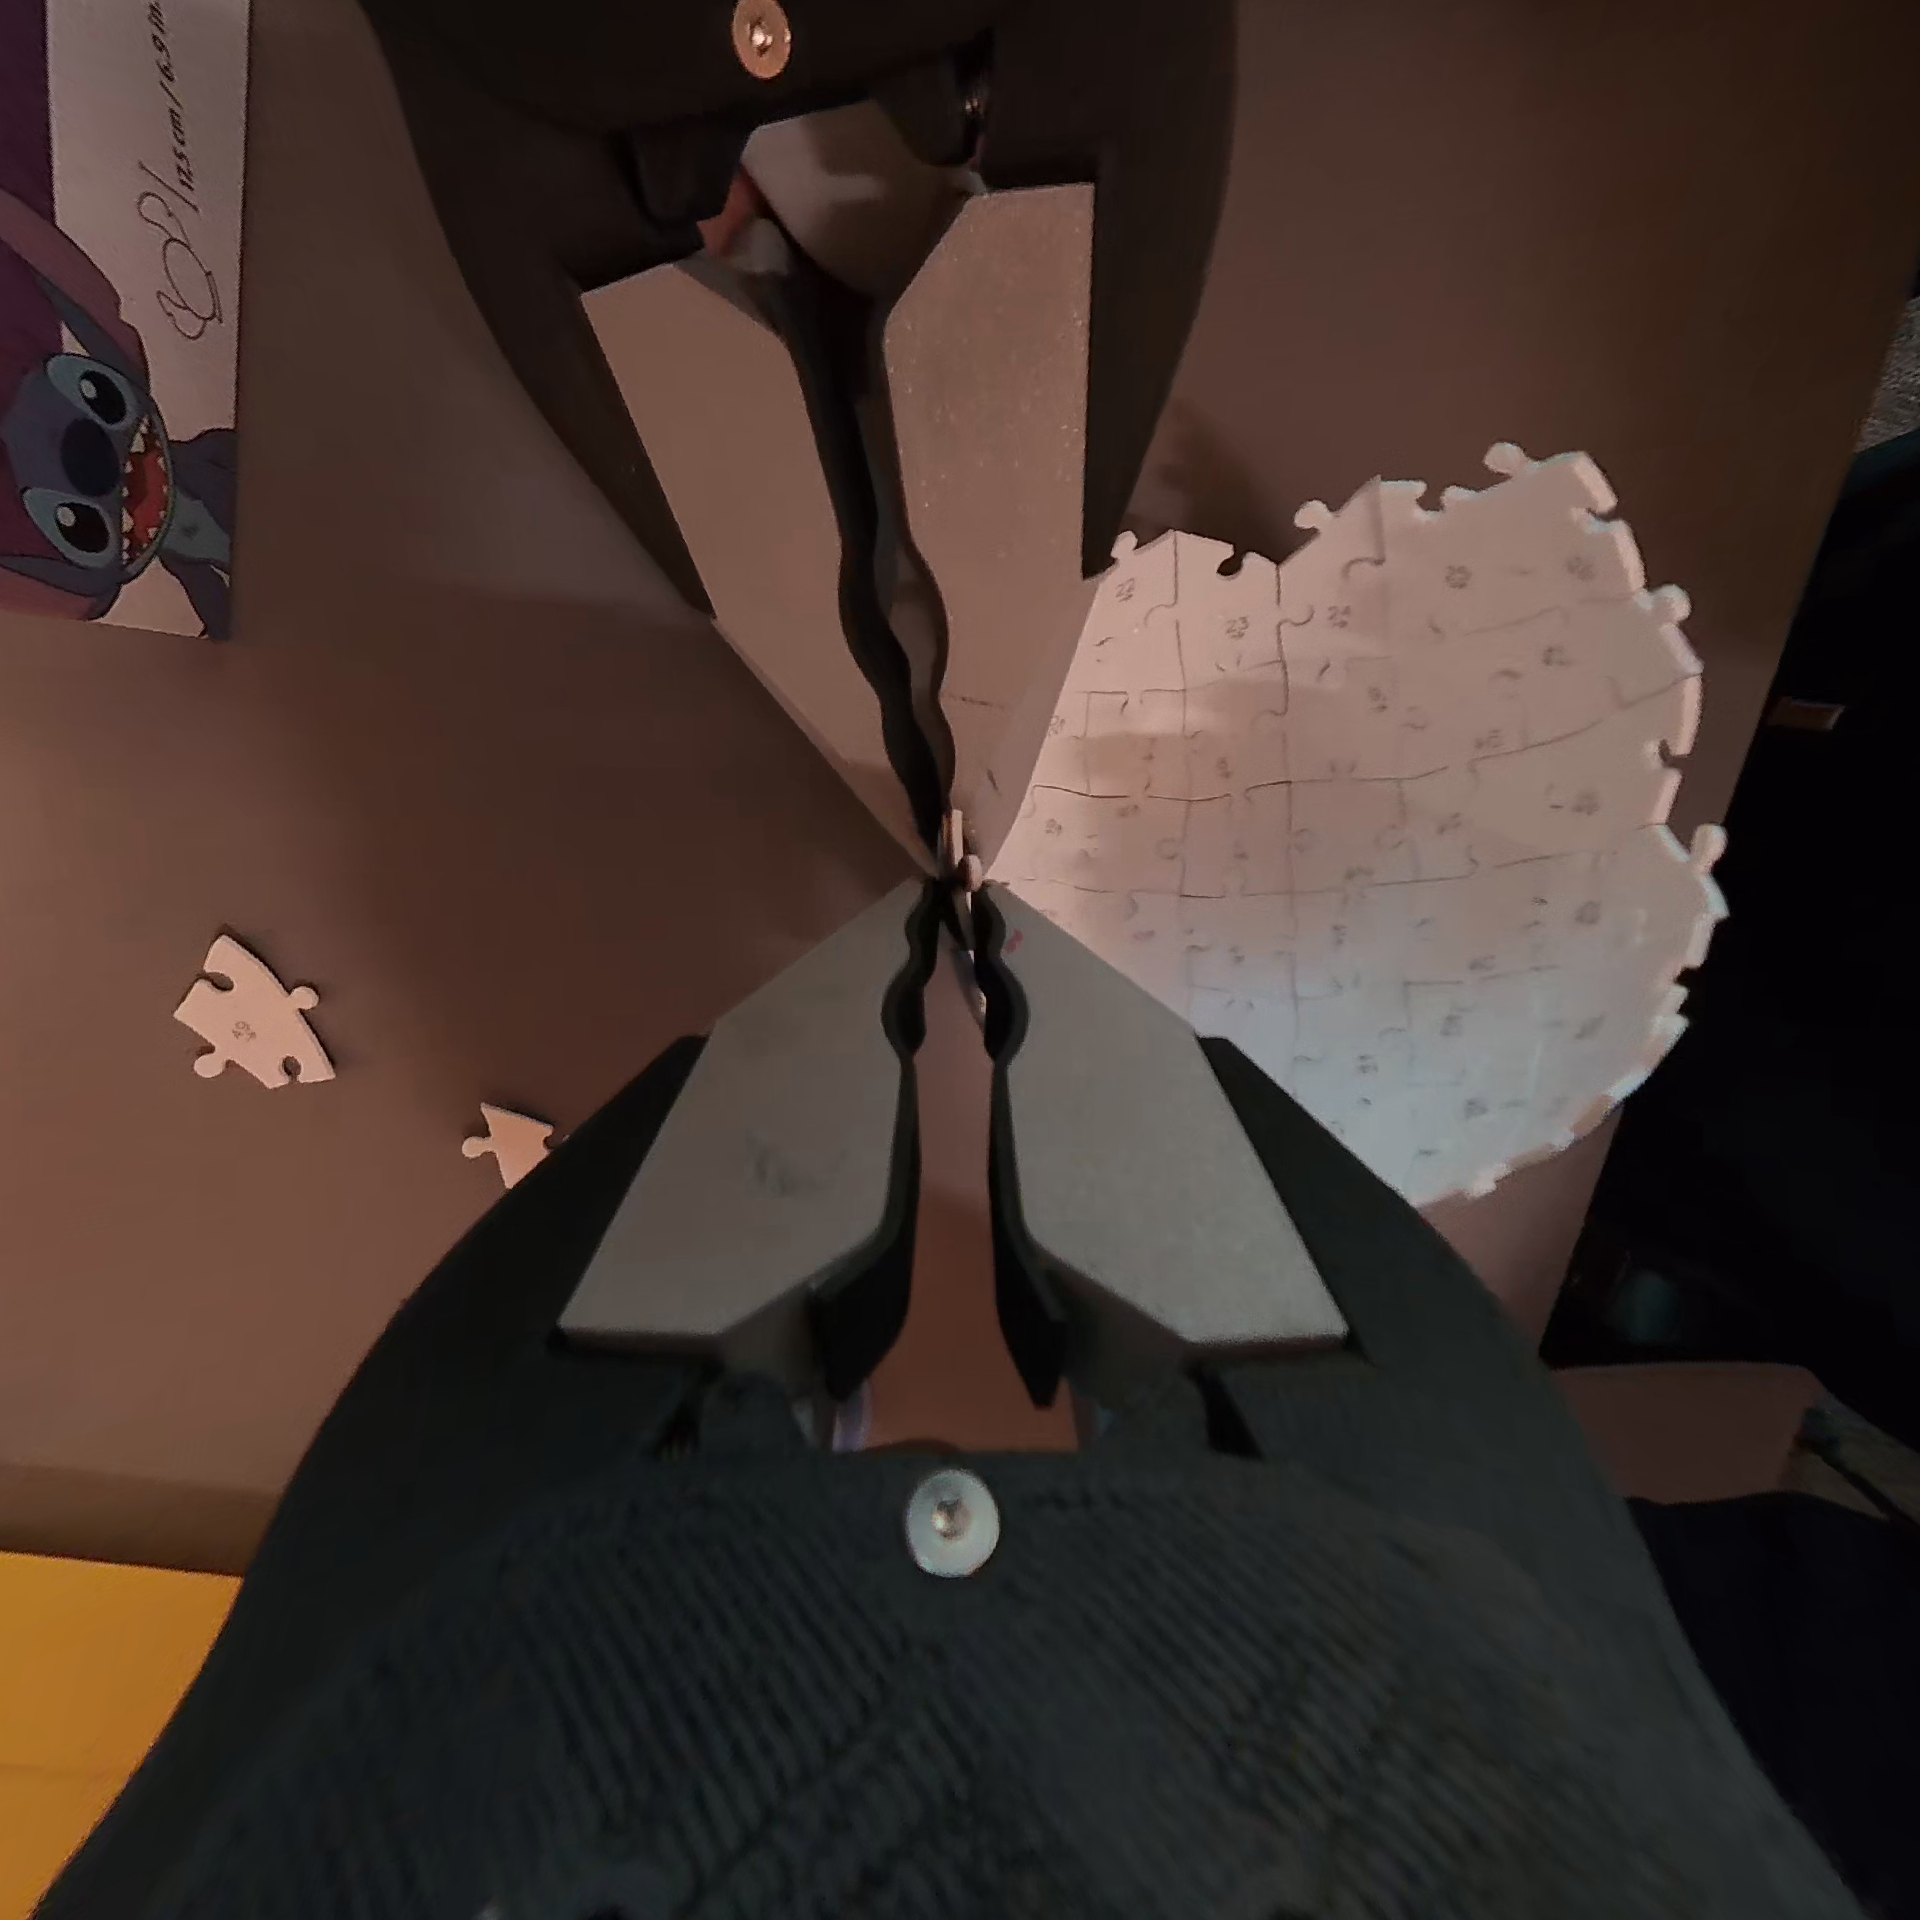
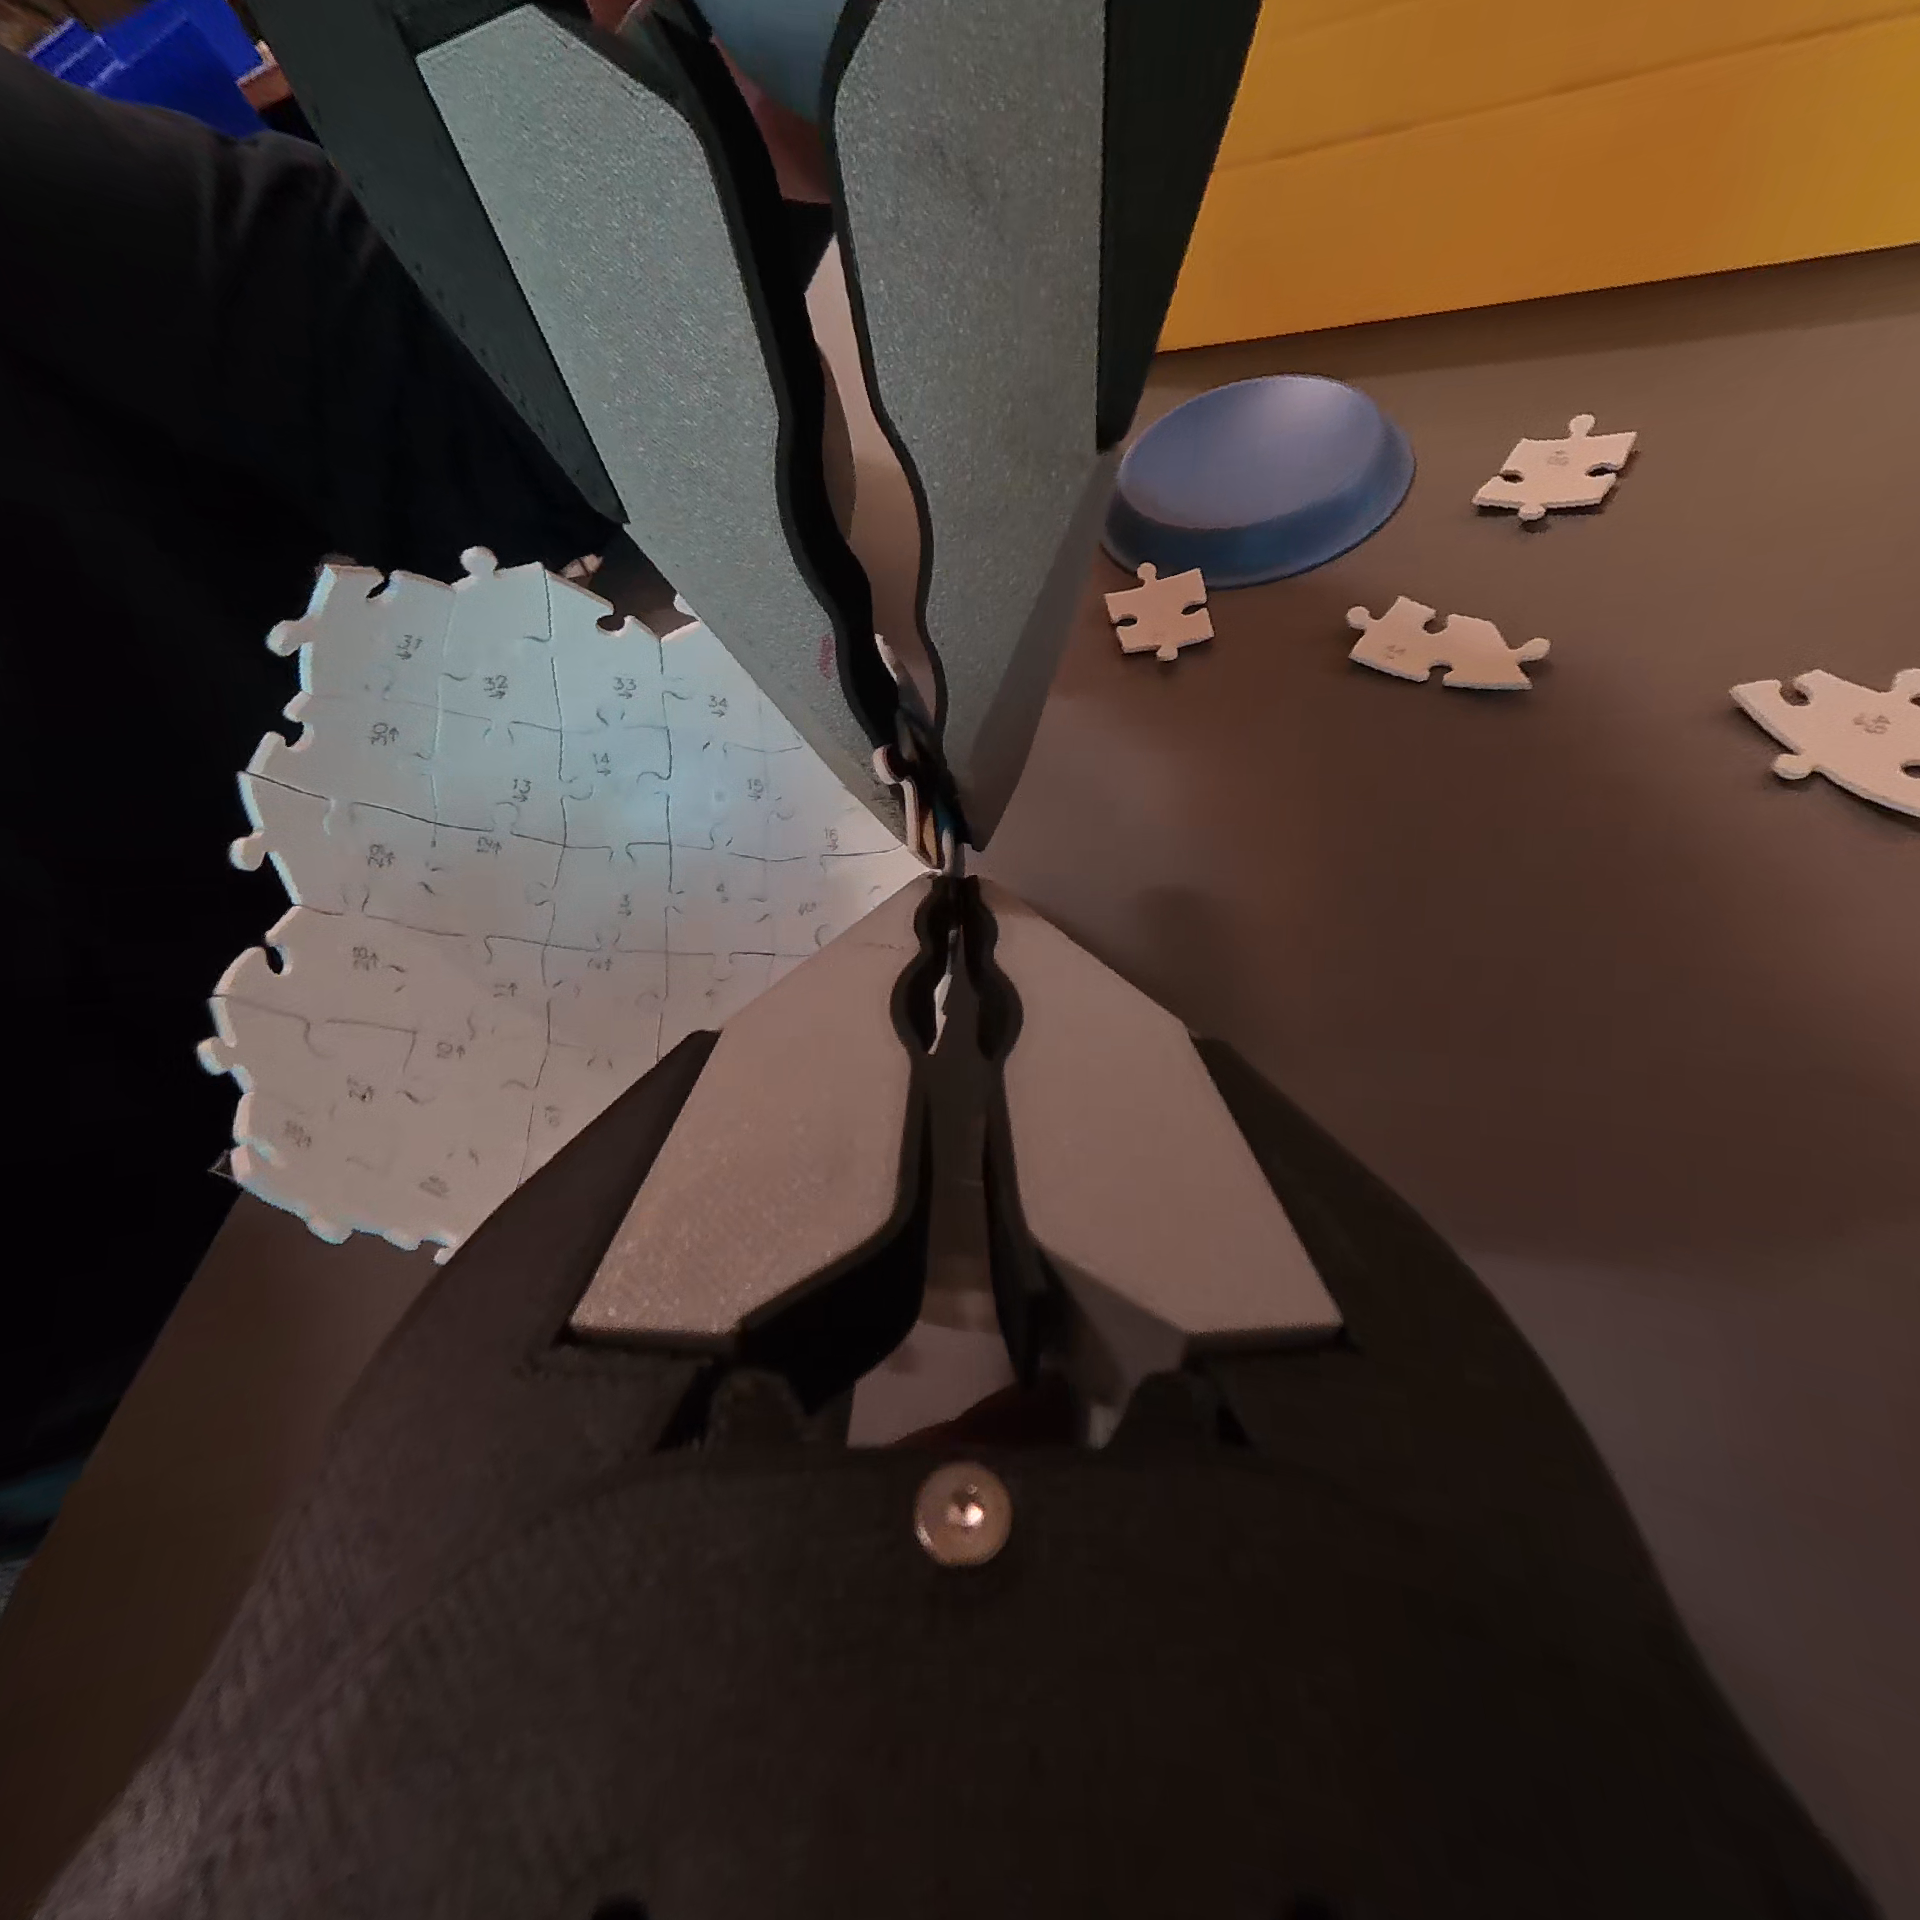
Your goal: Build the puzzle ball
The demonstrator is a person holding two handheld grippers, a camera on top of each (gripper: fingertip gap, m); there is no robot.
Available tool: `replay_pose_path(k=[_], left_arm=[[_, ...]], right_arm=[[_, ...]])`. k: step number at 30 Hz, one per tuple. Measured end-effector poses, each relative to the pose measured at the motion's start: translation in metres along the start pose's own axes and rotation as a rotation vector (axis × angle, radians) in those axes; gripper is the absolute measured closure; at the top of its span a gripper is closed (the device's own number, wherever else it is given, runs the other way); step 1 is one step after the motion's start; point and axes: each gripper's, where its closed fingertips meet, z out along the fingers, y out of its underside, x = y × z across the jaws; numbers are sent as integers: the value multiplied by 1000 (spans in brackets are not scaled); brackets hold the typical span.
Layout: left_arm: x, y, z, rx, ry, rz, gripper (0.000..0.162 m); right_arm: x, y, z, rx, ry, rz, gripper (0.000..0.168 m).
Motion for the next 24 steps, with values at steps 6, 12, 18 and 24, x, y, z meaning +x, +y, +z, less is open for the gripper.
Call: replay_pose_path(k=[6,12,18,24], left_arm=[[-3,1,1,-3,-12,16,160],[-3,0,0,10,19,-28,159],[-2,1,0,5,28,-58,159],[-6,4,0,-2,23,-83,159]], right_arm=[[2,0,1,1,8,17,168],[6,0,0,0,30,9,161],[6,0,2,-4,40,4,157],[-2,-2,0,9,-8,20,141]])
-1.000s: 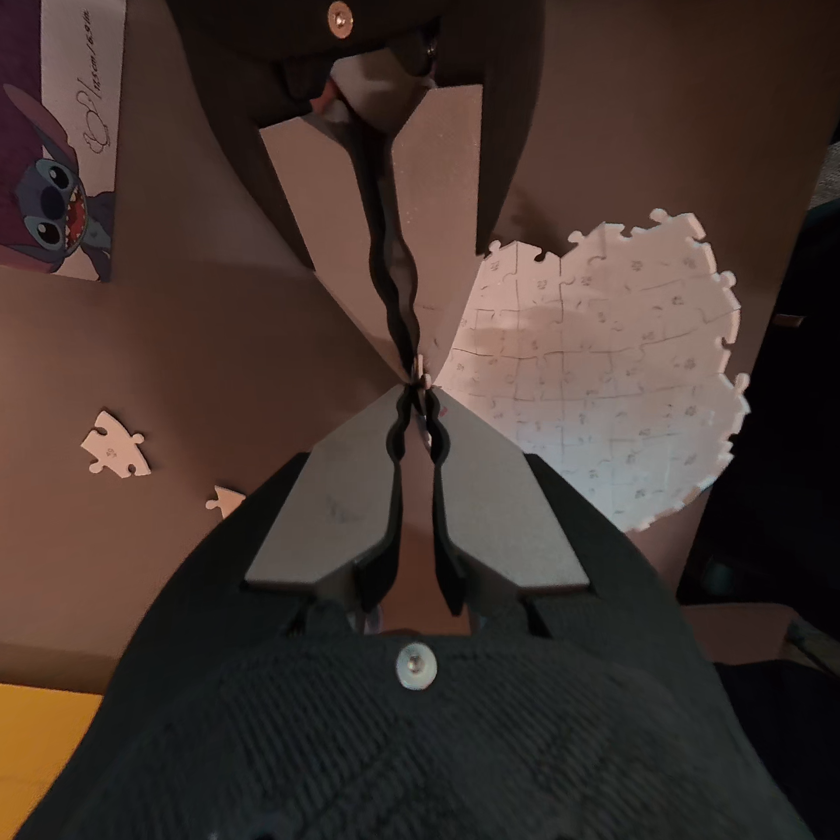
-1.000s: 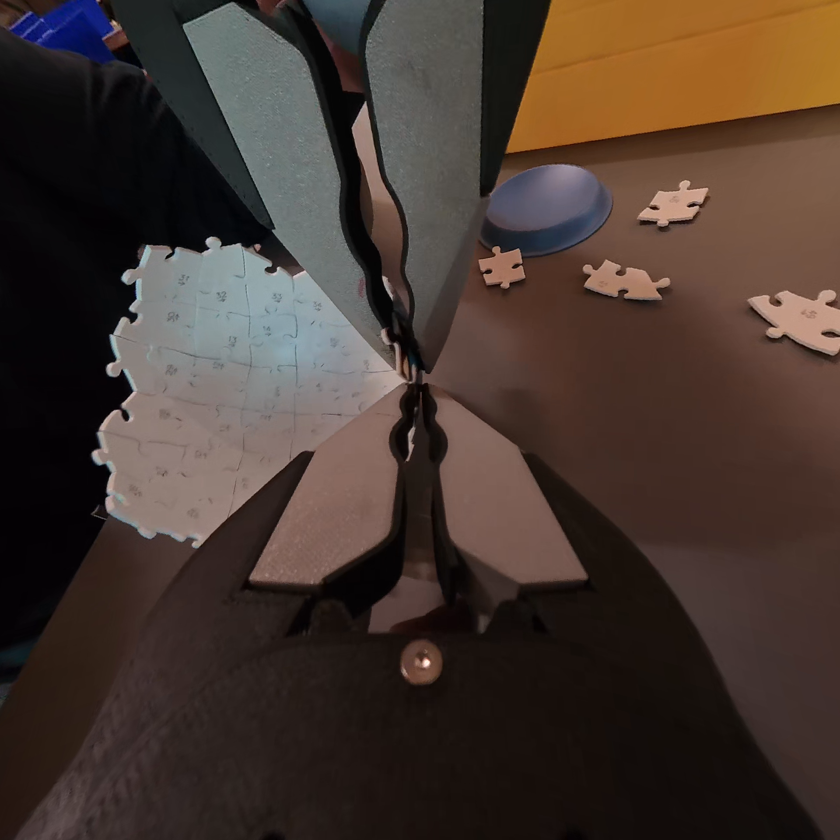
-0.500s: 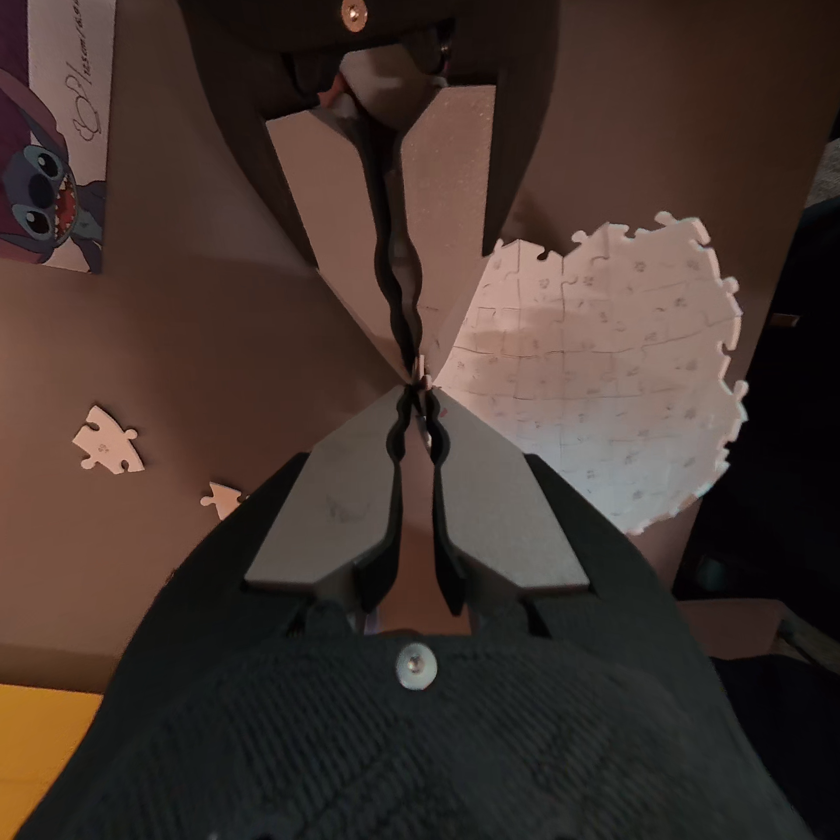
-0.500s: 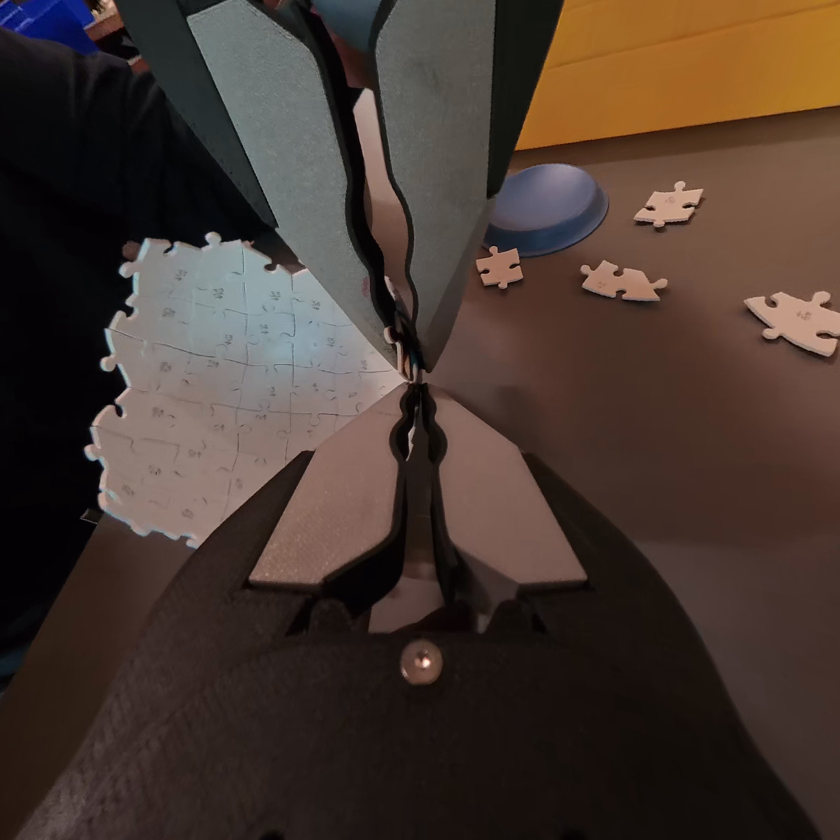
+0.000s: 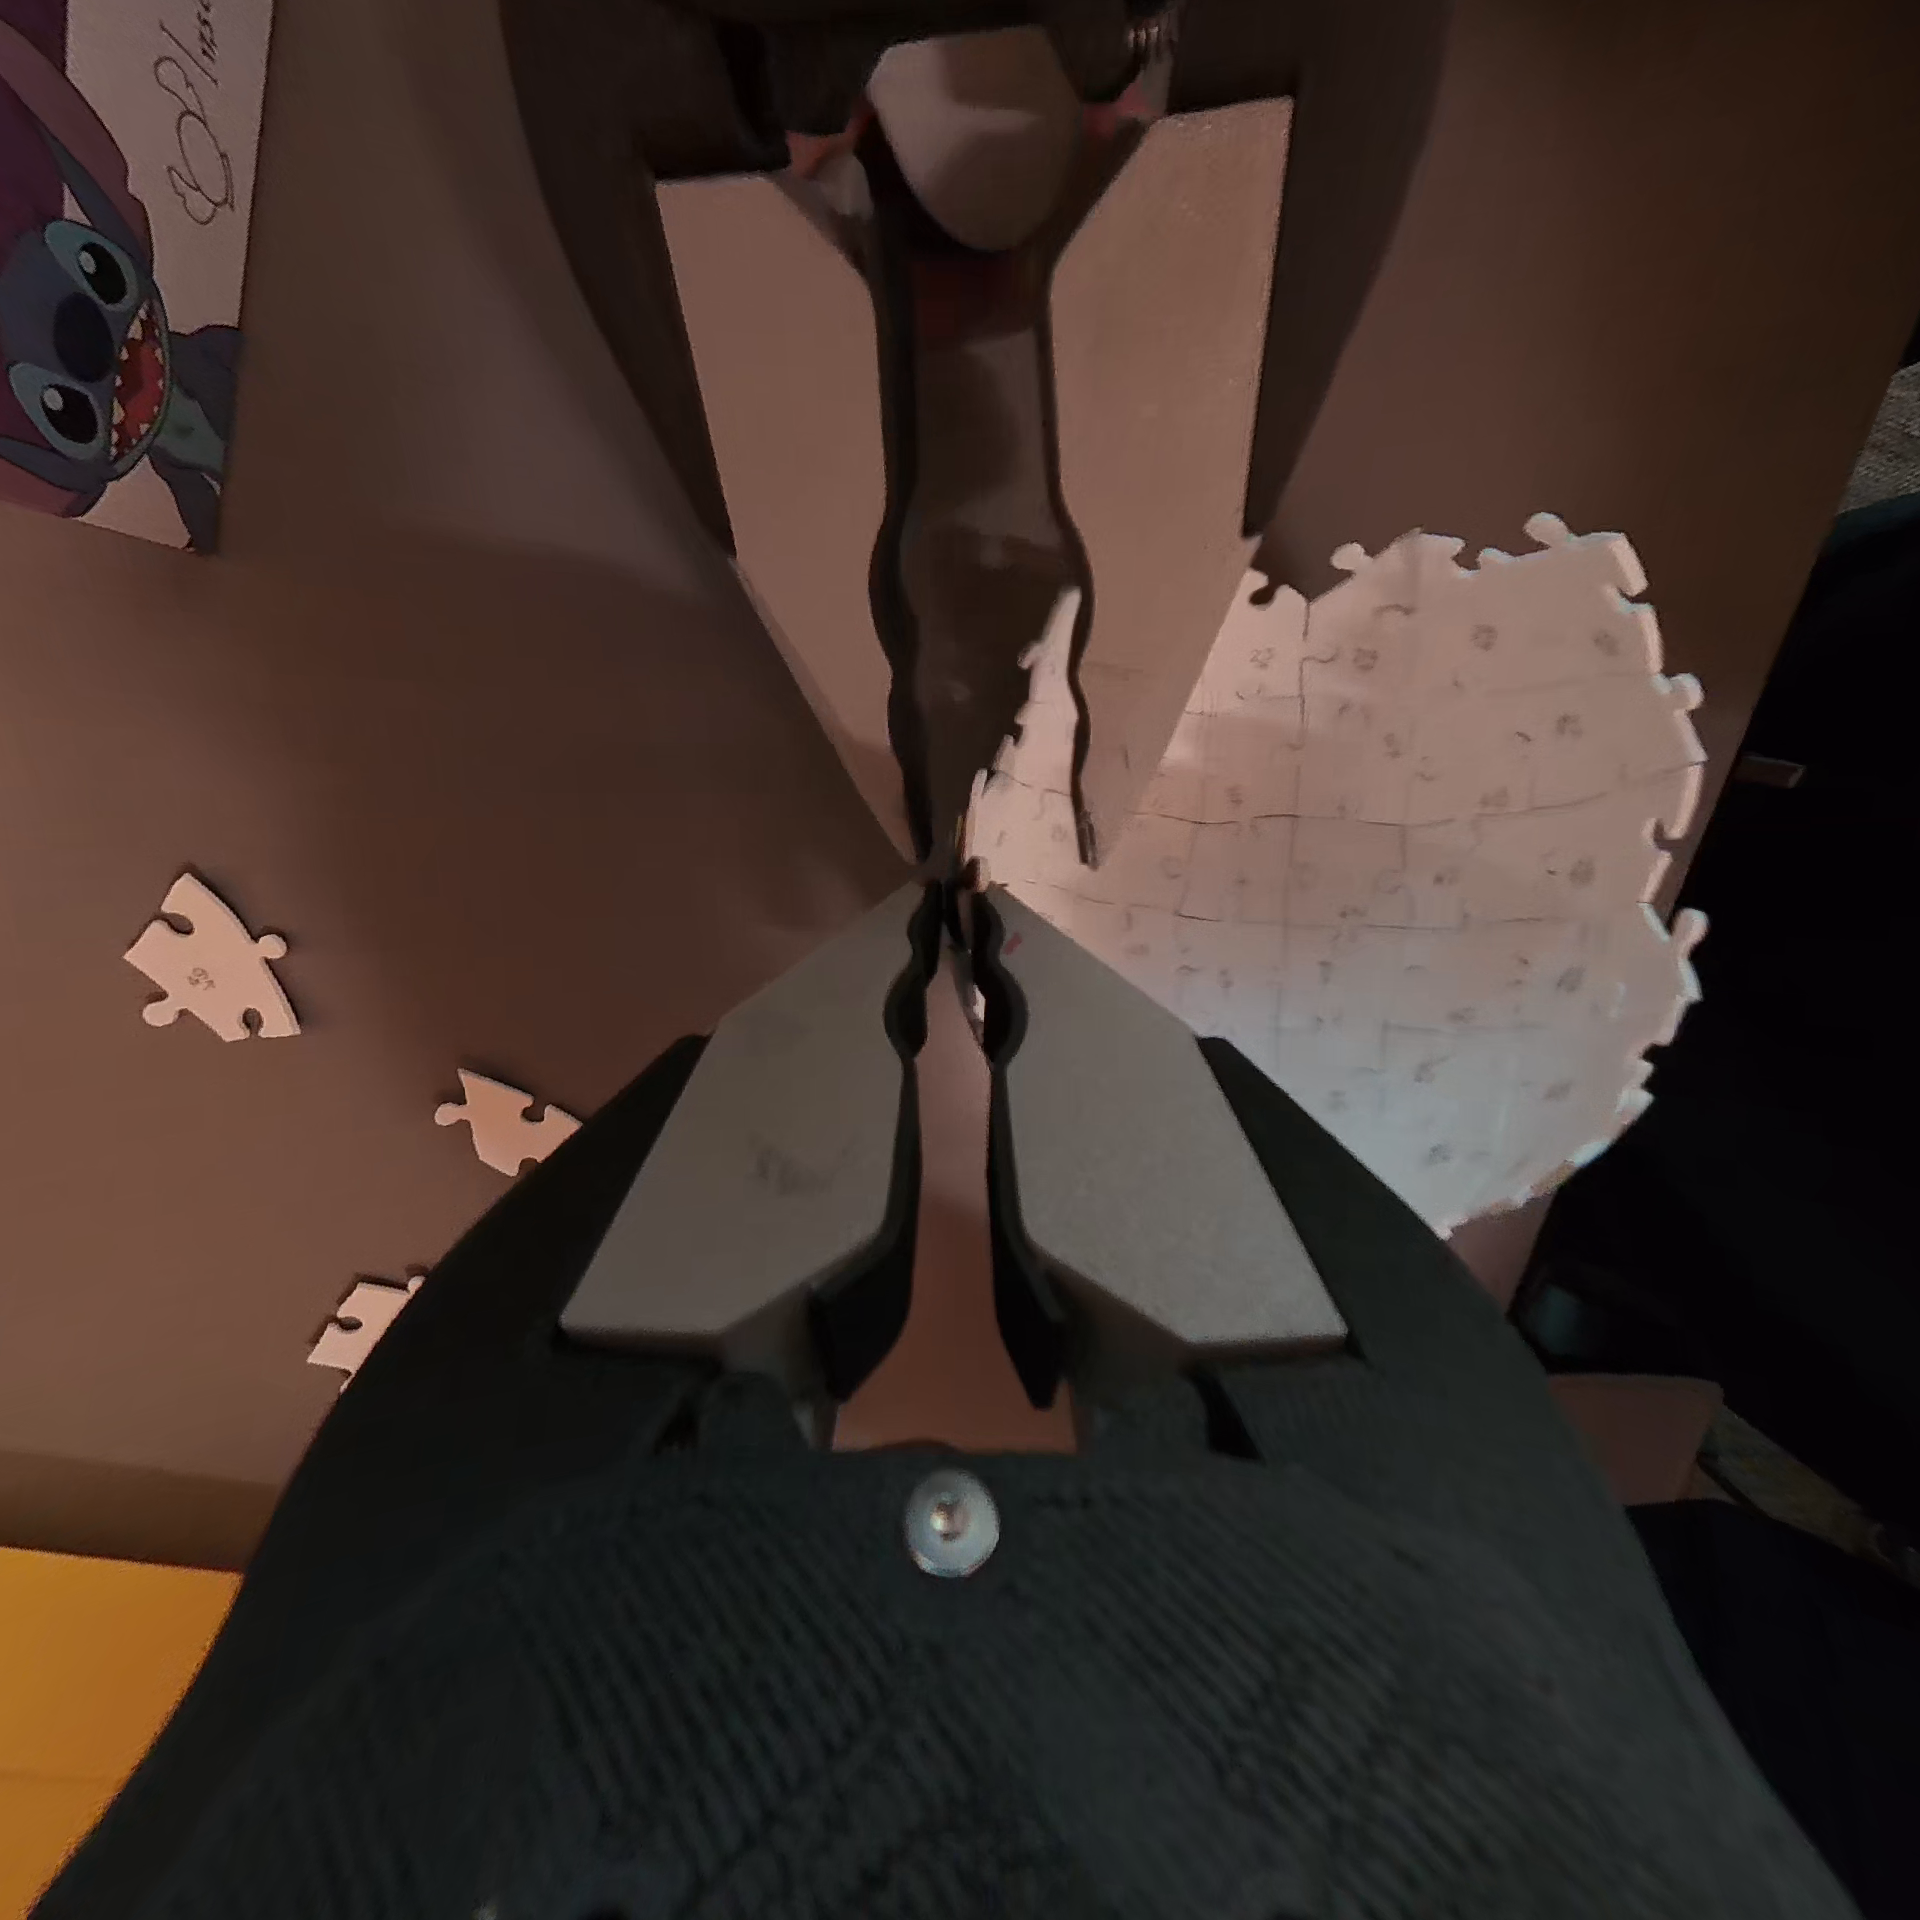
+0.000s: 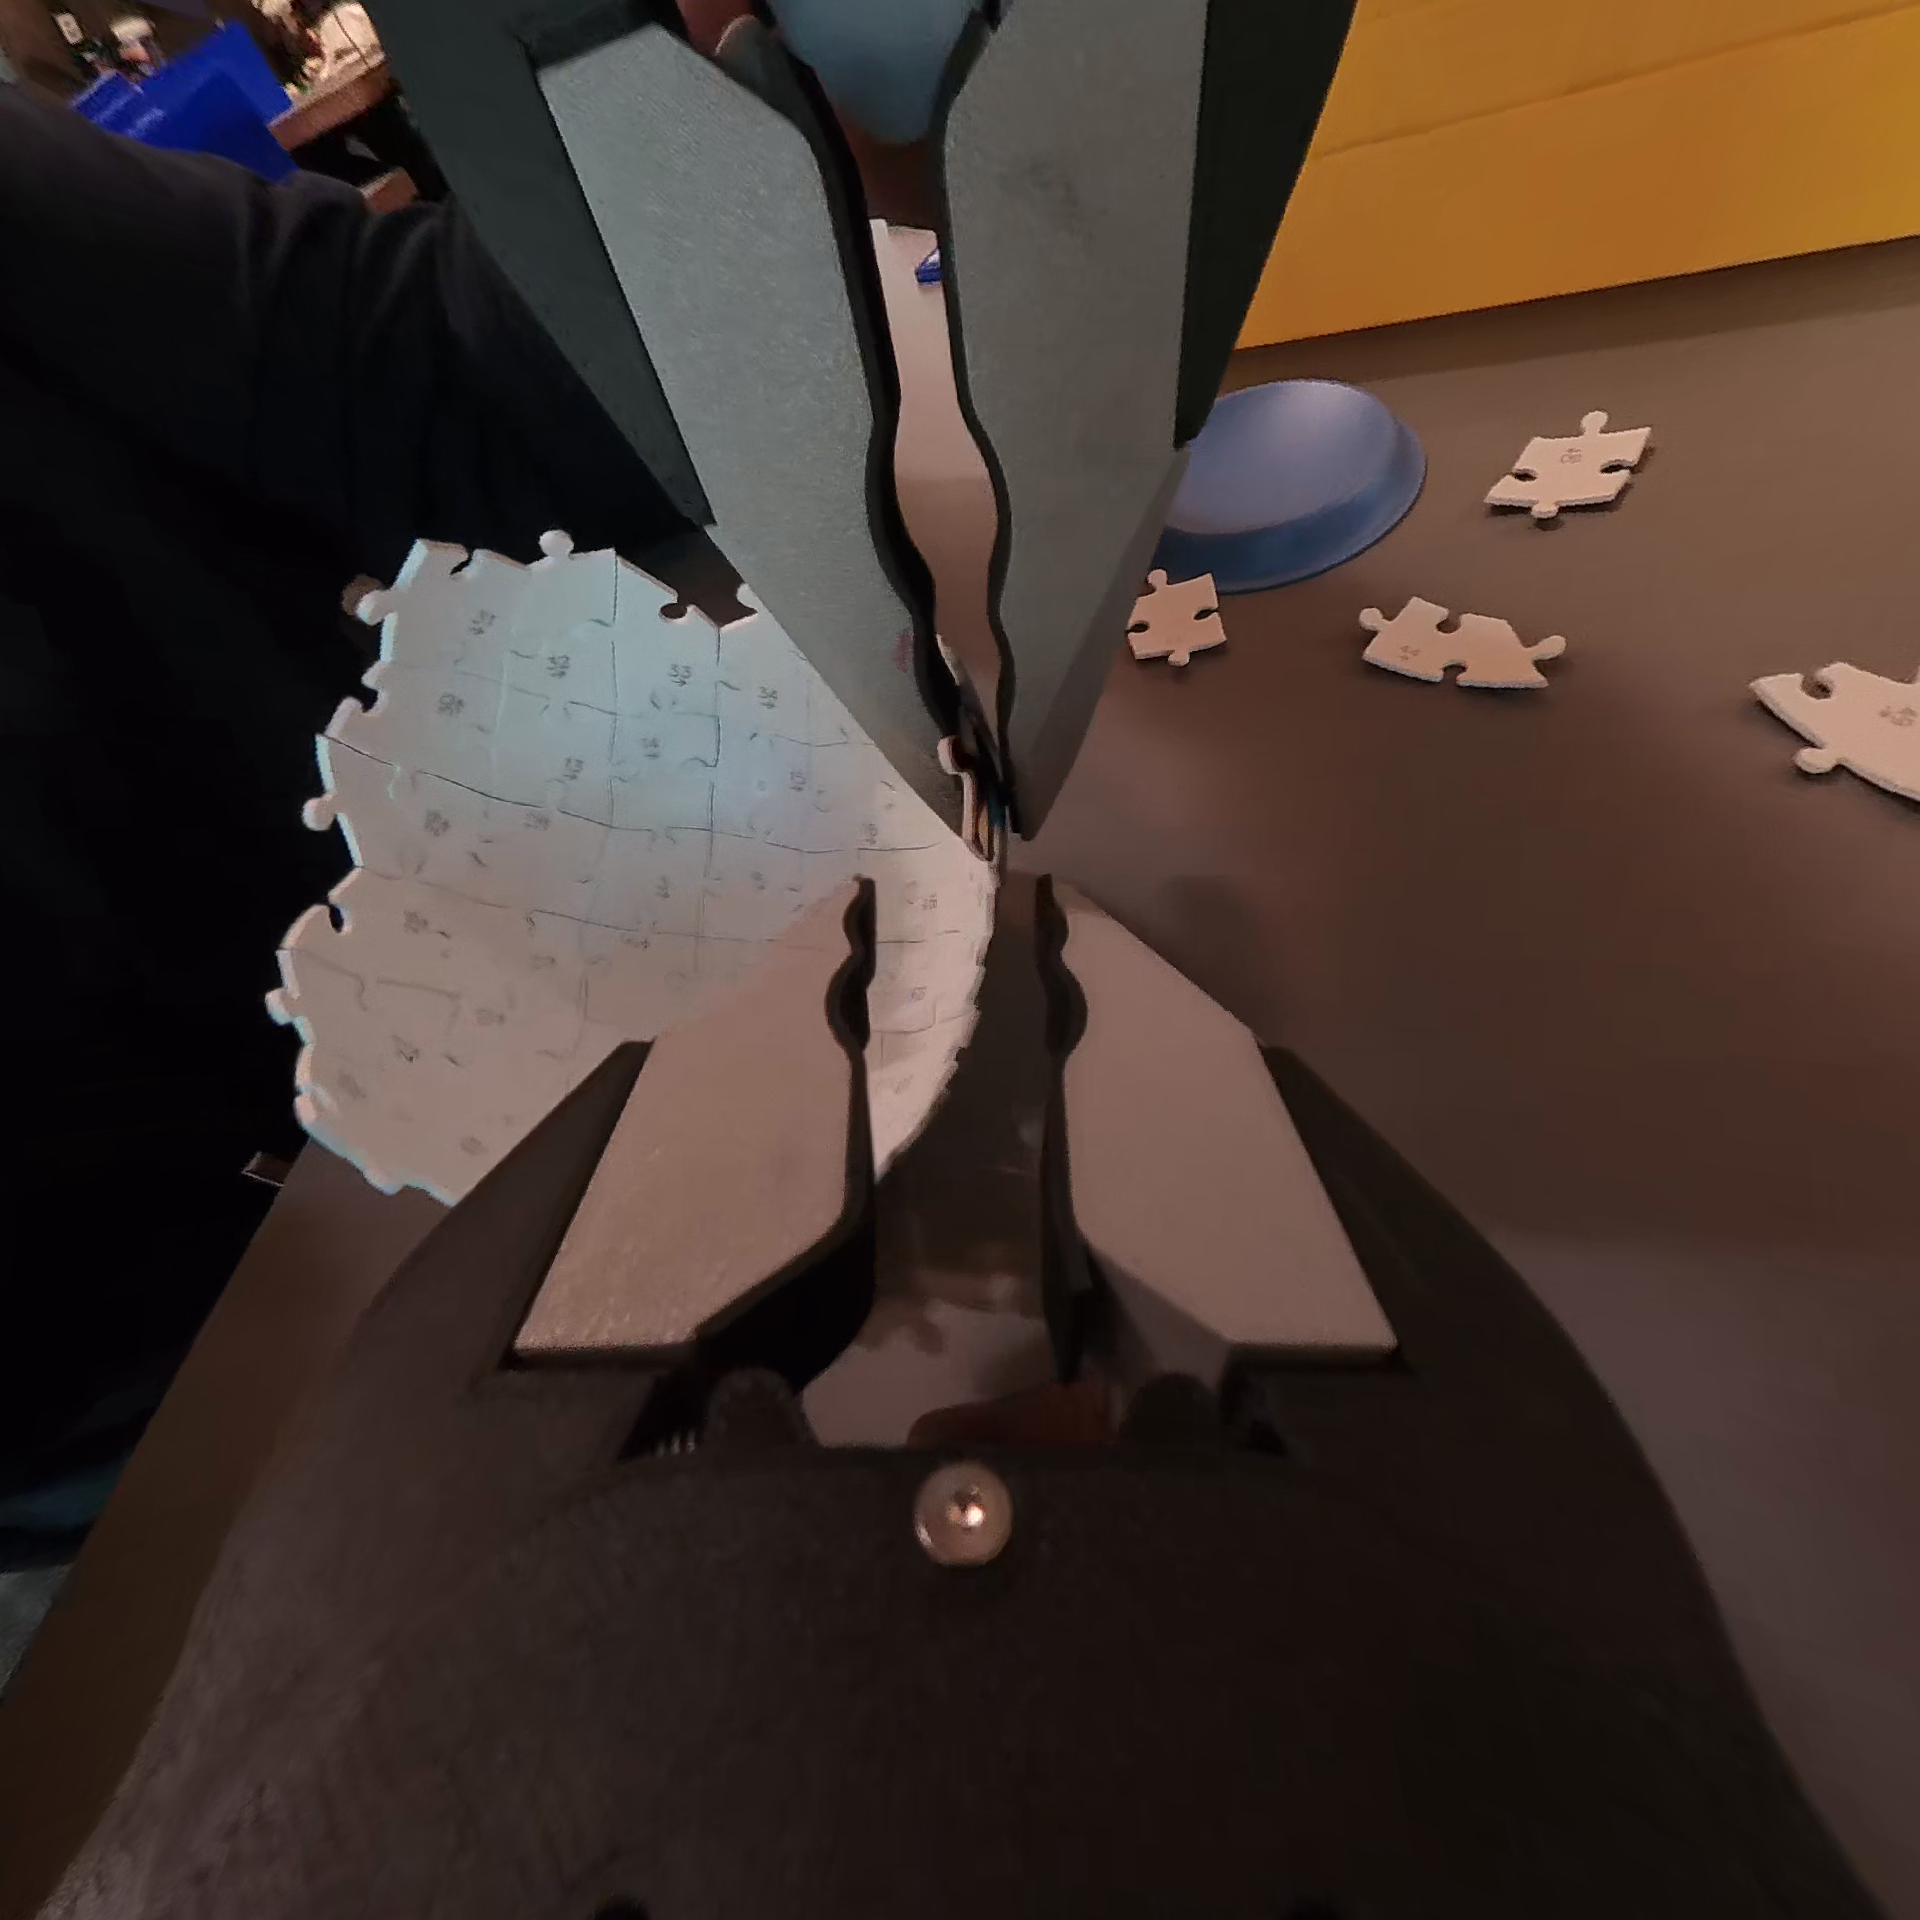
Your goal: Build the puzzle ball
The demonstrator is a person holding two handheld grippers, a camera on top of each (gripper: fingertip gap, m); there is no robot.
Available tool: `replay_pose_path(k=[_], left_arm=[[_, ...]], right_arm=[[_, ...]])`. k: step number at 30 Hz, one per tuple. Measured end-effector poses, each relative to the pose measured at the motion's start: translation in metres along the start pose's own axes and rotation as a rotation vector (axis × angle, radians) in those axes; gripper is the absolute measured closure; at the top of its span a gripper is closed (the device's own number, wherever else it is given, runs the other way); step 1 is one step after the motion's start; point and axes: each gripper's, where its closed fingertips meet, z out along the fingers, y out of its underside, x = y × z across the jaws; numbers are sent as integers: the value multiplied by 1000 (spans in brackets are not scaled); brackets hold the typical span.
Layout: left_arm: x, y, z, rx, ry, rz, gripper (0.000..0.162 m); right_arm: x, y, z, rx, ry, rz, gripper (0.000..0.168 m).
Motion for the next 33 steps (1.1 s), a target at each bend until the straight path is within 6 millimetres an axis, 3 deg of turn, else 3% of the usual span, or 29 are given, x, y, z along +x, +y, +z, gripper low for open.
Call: replay_pose_path(k=[6,10,16,23,29,33], left_arm=[[3,-3,-3,22,10,-2,158],[1,-3,-3,16,-2,-3,158],[1,-2,-3,17,2,-27,158],[0,3,-6,10,-9,-32,158],[2,4,-23,37,-53,-63,154],[-2,18,-10,-54,-73,-74,153]], right_arm=[[7,-3,11,-8,83,-26,144],[7,-2,12,-15,96,-43,162],[11,-3,13,-9,124,-29,154],[9,-4,16,-8,127,-46,167],[9,-4,17,-9,120,-34,168],[11,-6,19,-16,99,-48,168]])
